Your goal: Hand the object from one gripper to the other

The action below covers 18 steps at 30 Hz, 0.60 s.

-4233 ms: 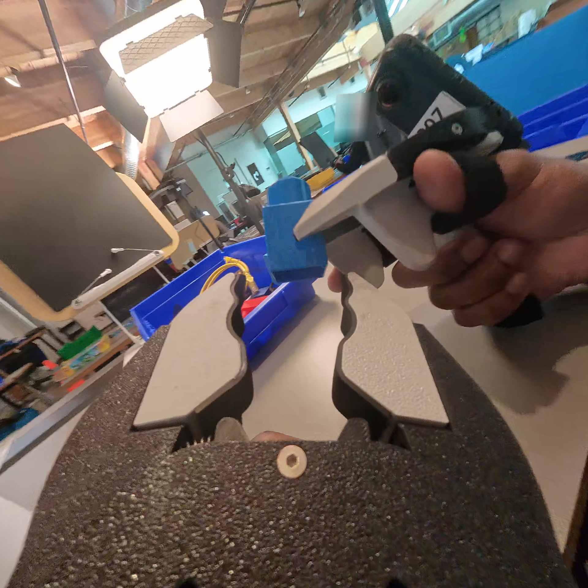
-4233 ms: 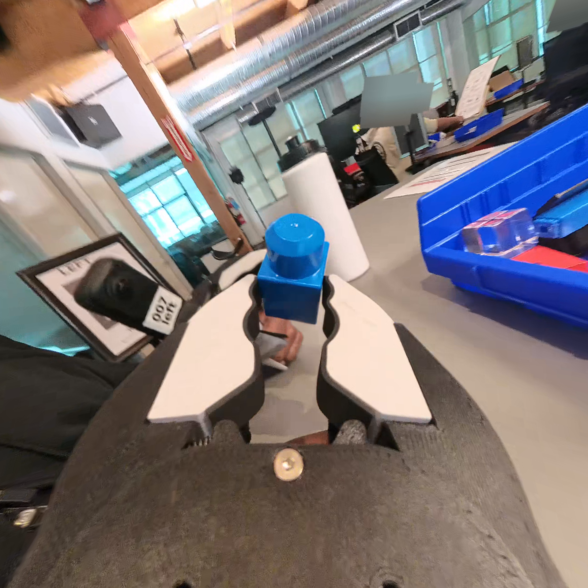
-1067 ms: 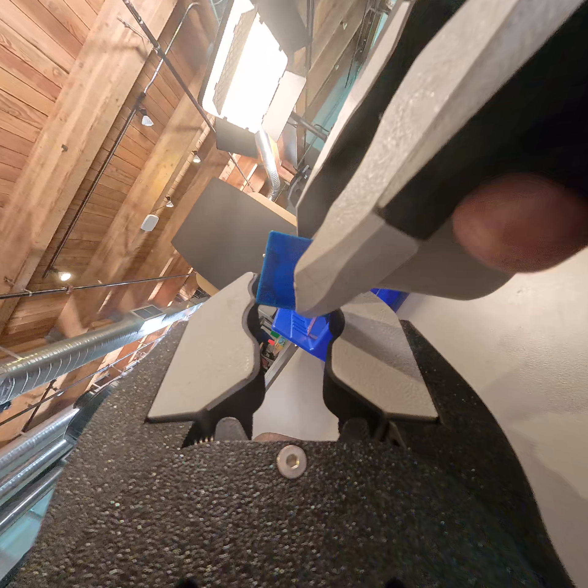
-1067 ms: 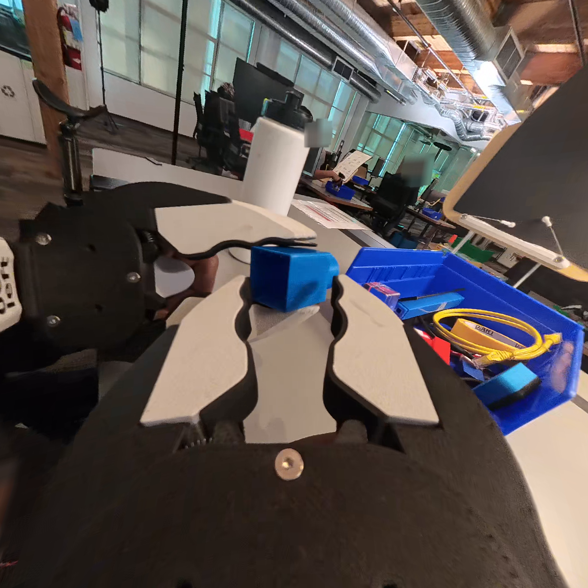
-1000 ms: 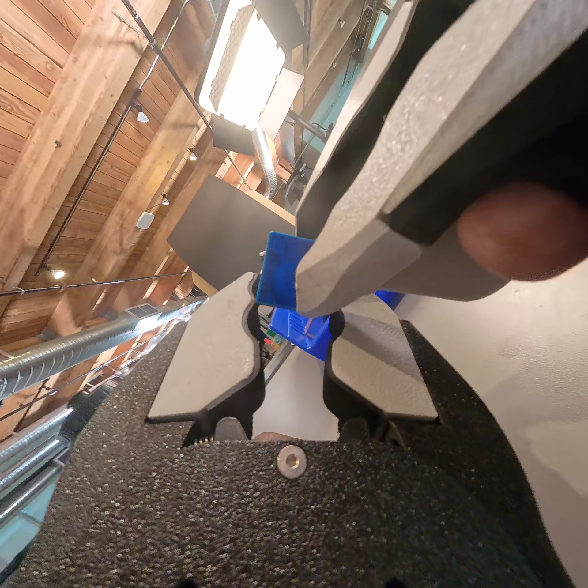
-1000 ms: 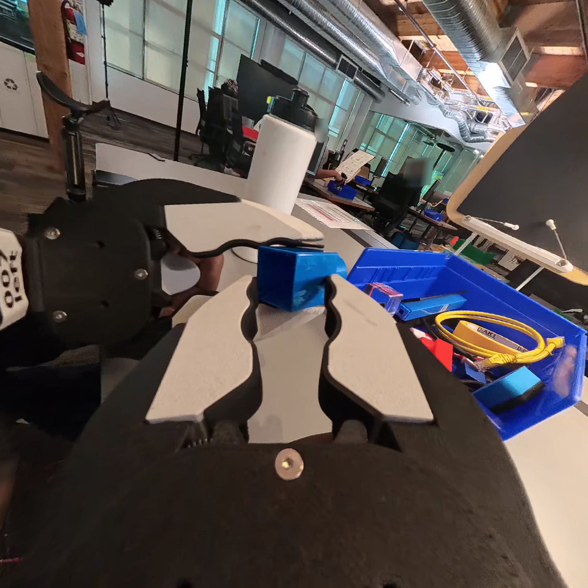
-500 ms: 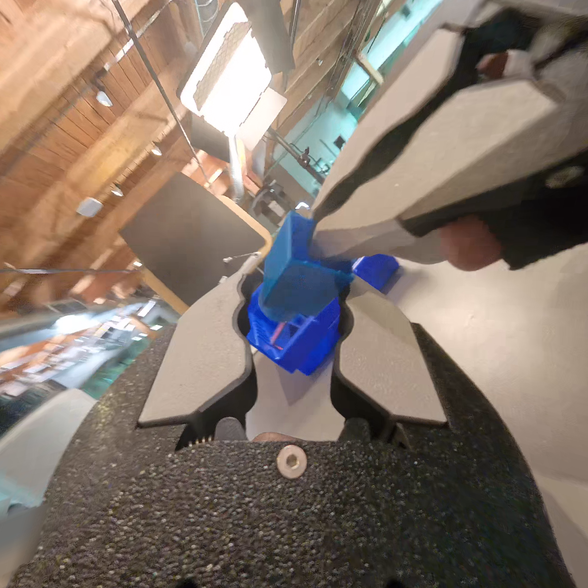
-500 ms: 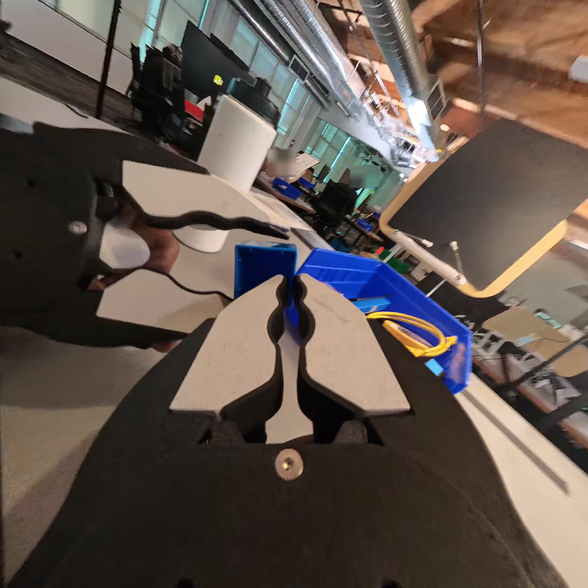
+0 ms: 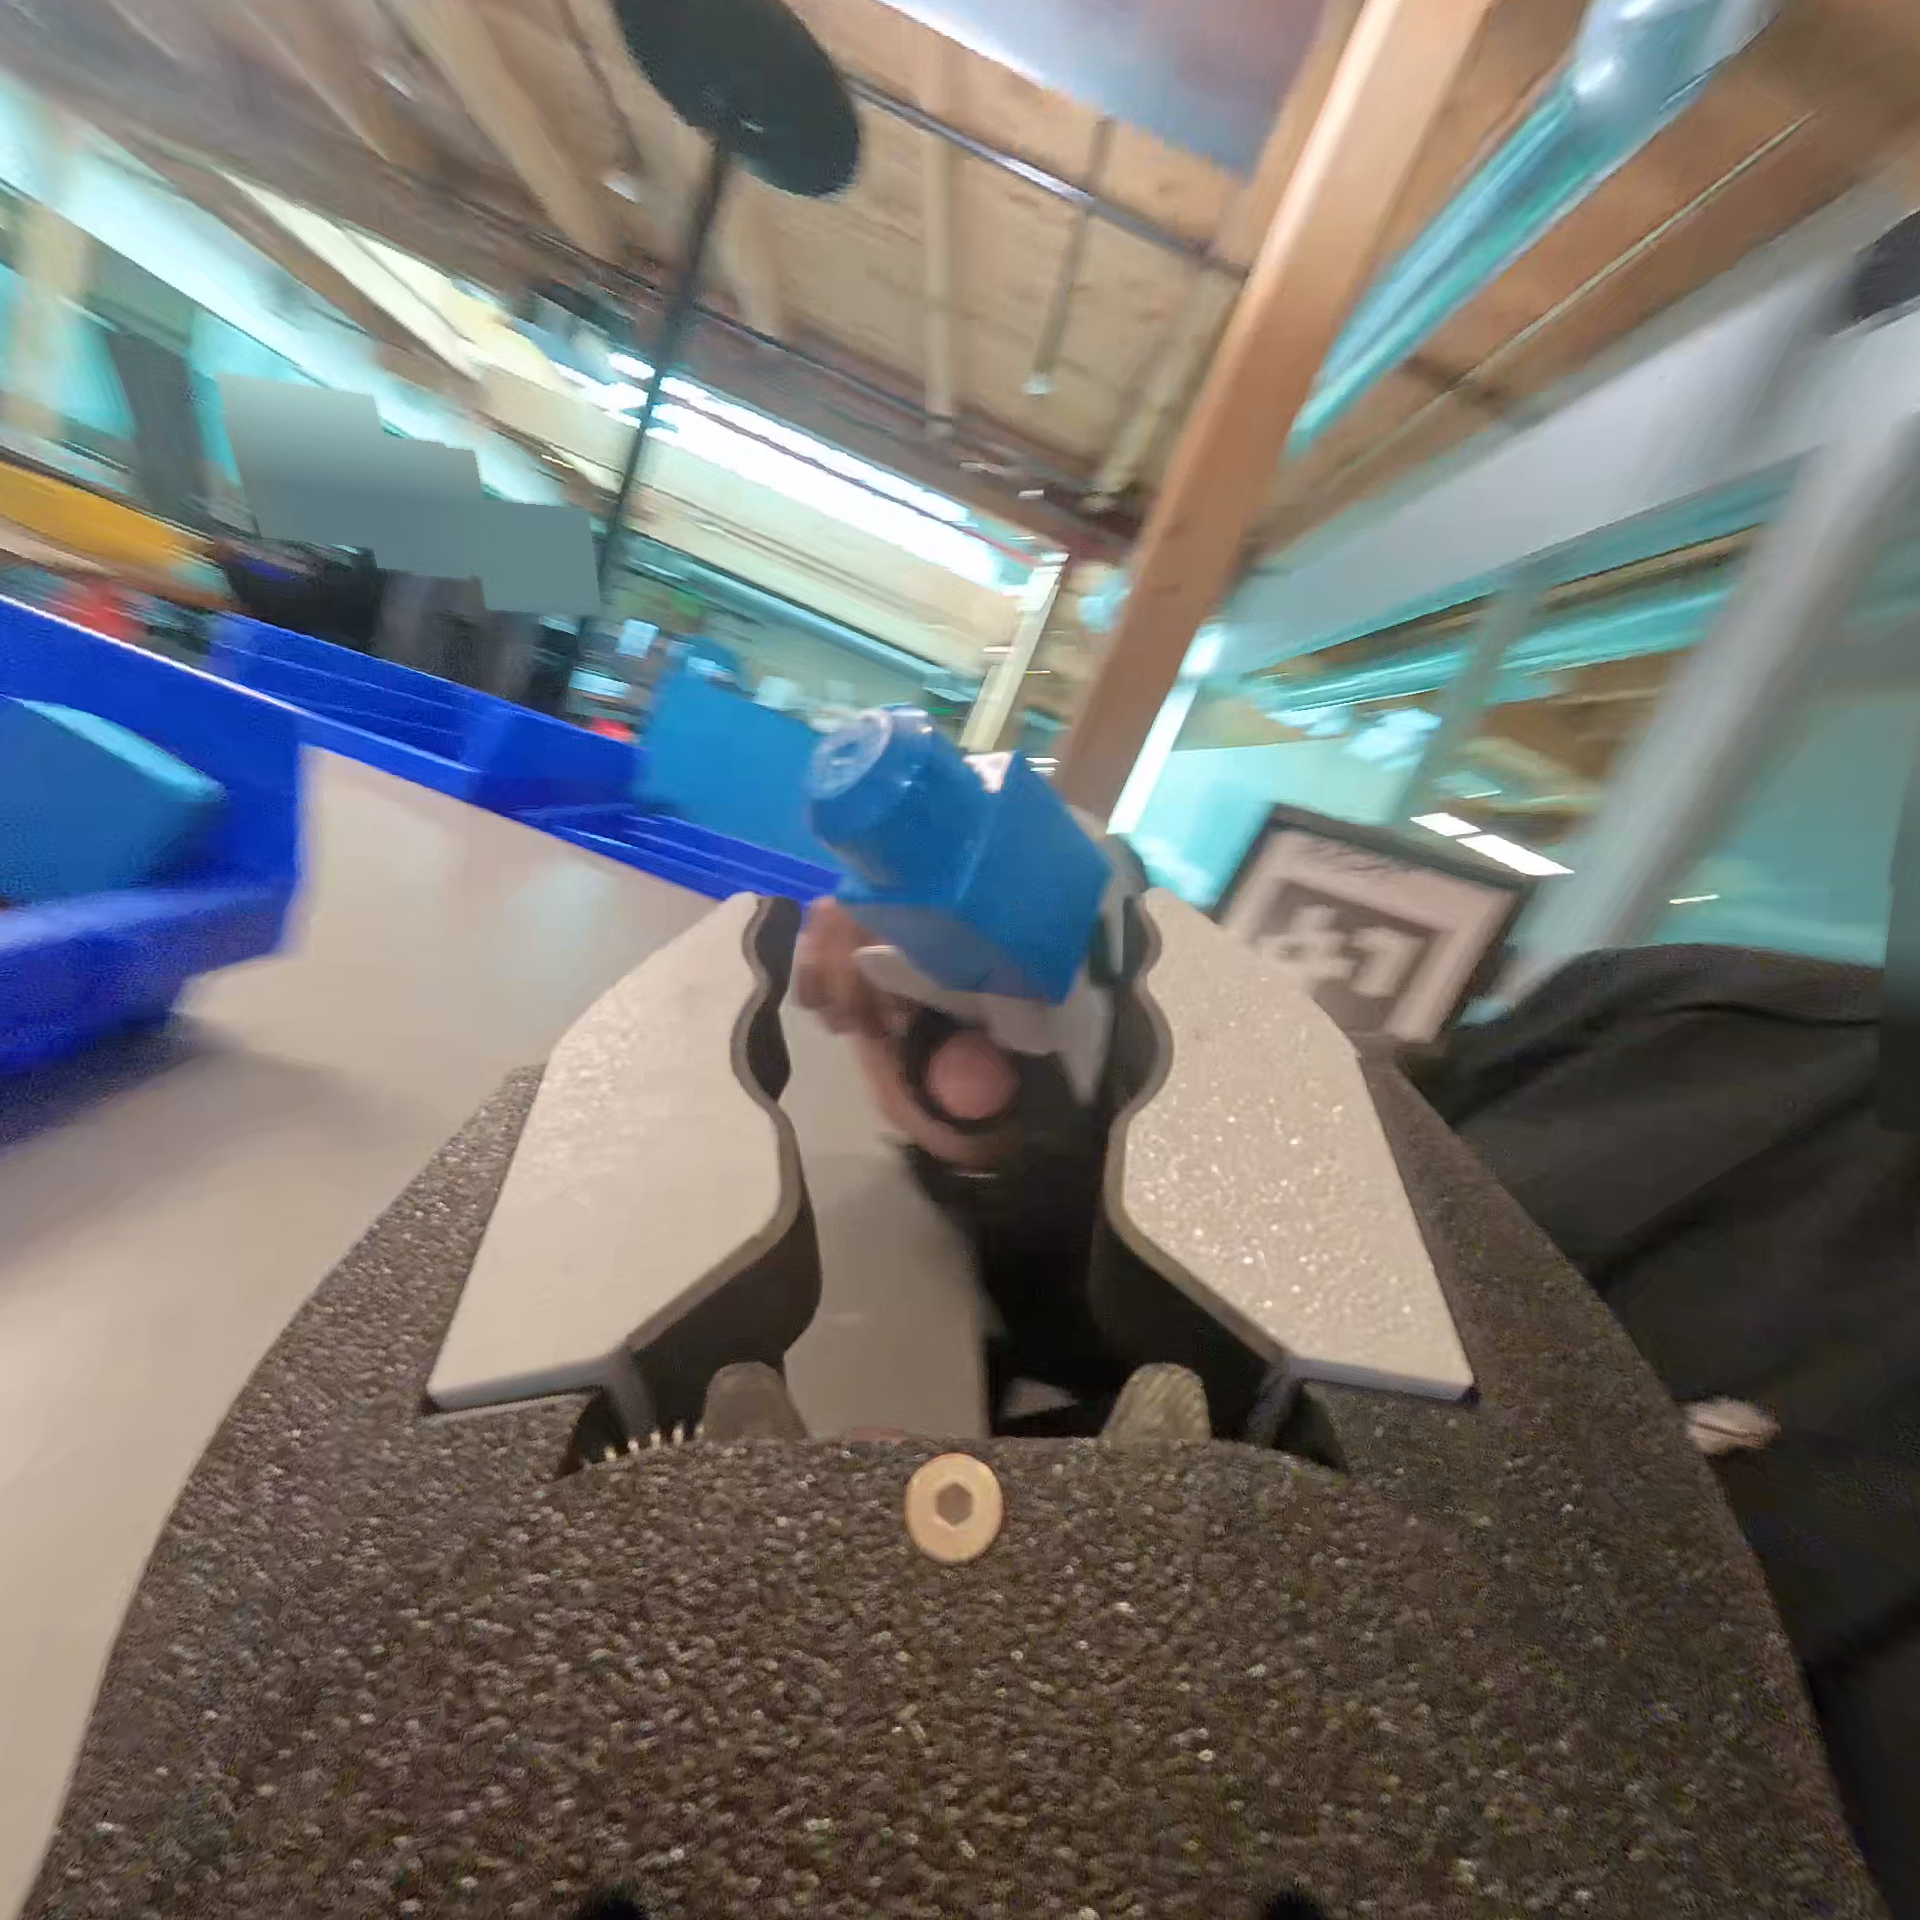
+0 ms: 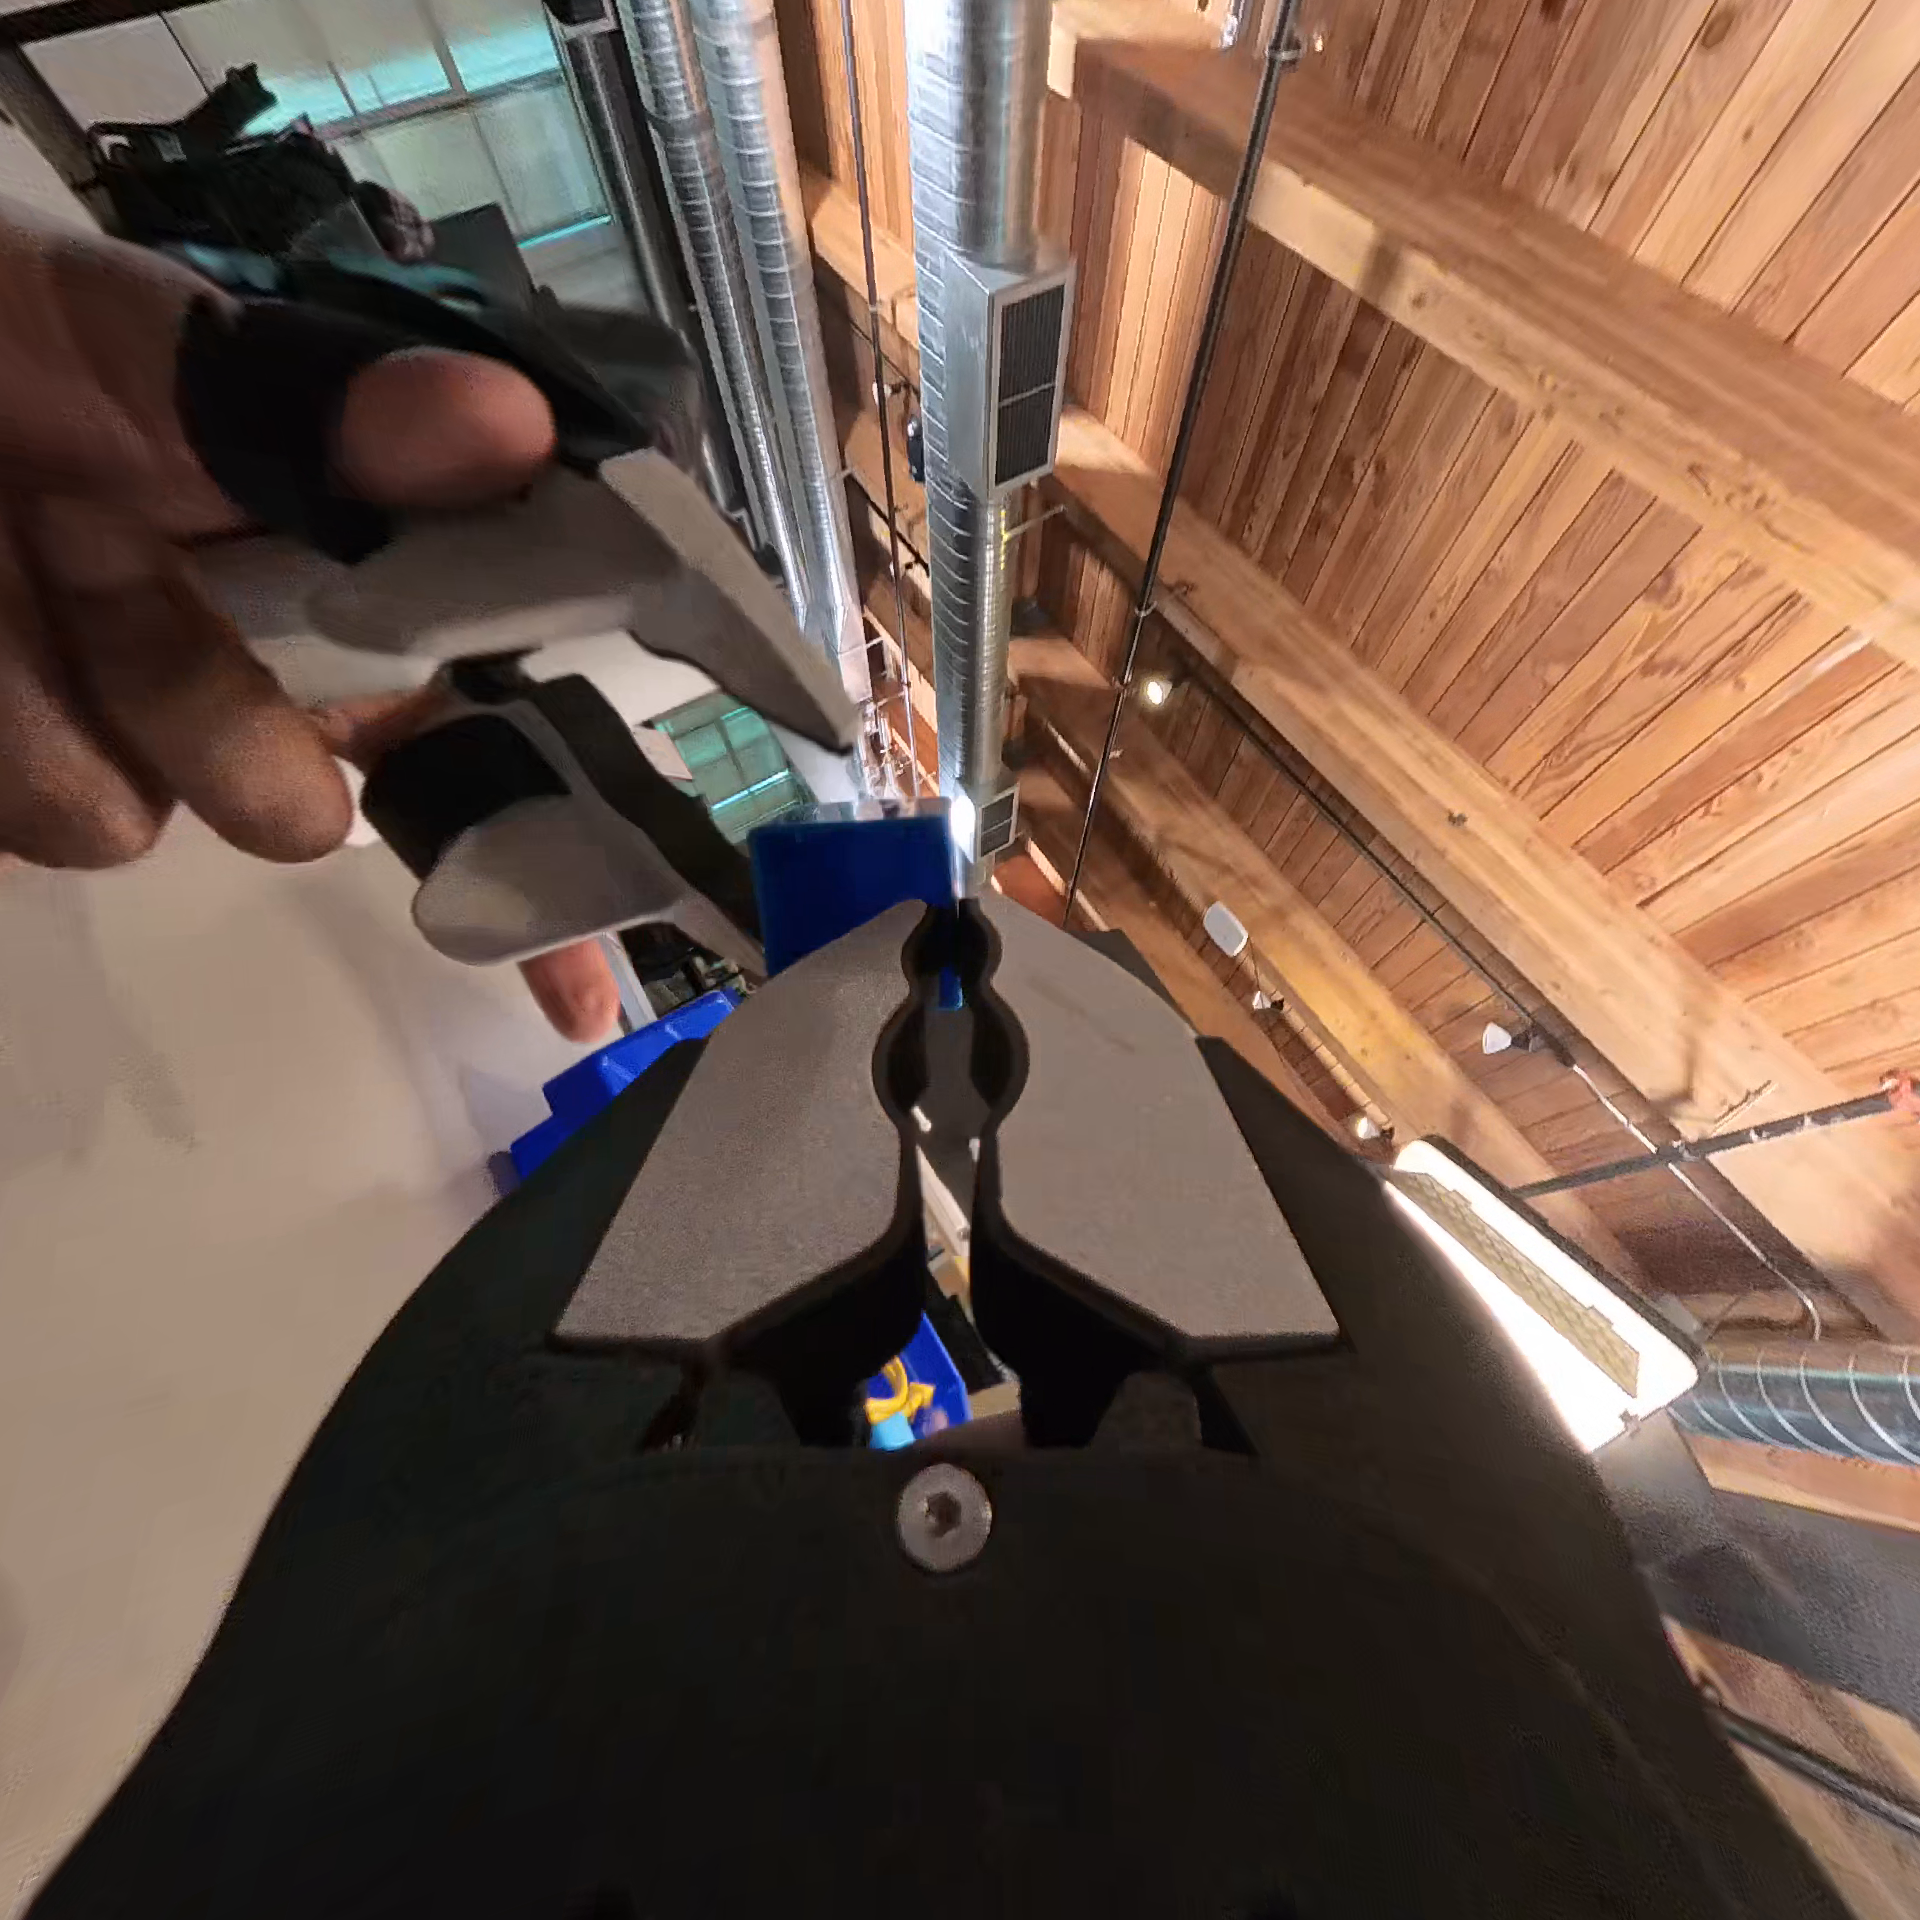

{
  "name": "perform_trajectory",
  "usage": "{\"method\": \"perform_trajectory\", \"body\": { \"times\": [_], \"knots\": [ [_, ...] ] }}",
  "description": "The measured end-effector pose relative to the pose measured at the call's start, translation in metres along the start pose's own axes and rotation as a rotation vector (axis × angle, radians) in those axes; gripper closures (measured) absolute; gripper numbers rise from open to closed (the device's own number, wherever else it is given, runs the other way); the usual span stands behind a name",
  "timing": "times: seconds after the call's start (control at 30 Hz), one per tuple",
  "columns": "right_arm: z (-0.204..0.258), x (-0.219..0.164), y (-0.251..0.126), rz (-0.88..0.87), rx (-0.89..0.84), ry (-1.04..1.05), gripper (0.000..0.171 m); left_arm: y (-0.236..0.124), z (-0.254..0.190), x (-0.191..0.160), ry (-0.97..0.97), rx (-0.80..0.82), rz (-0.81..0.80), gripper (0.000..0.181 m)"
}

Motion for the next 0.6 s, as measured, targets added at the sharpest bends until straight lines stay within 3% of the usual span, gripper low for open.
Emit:
{"method": "perform_trajectory", "body": {
  "times": [0.07,0.27,0.33,0.47,0.6],
  "knots": [
    [0.004,0.003,0.0,-0.02,0.008,-0.022,0.168,0.002,-0.004,-0.001,-0.102,-0.103,0.007,0.115],
    [0.01,0.013,0.0,-0.101,0.04,-0.017,0.168,0.015,-0.007,-0.013,-0.242,-0.187,0.055,0.119],
    [0.011,0.013,0.001,-0.099,0.05,-0.005,0.168,0.016,-0.01,-0.016,-0.239,-0.211,0.038,0.13],
    [0.012,0.008,0.003,-0.062,0.065,0.038,0.166,0.013,-0.009,-0.012,-0.138,-0.137,-0.046,0.14],
    [0.009,-0.002,0.006,0.022,0.096,0.143,0.161,0.004,-0.002,-0.002,0.106,0.13,-0.153,0.142]
  ]
}}
Point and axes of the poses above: each gripper's, where its closed fingertips meet, y out along the fingers, x out of its top, z = x × y across the jaws, the point moved 8 cm from there along -y, back along the fingers, and after that the axes turned 5 degrees about x, right-handed, at the moved point
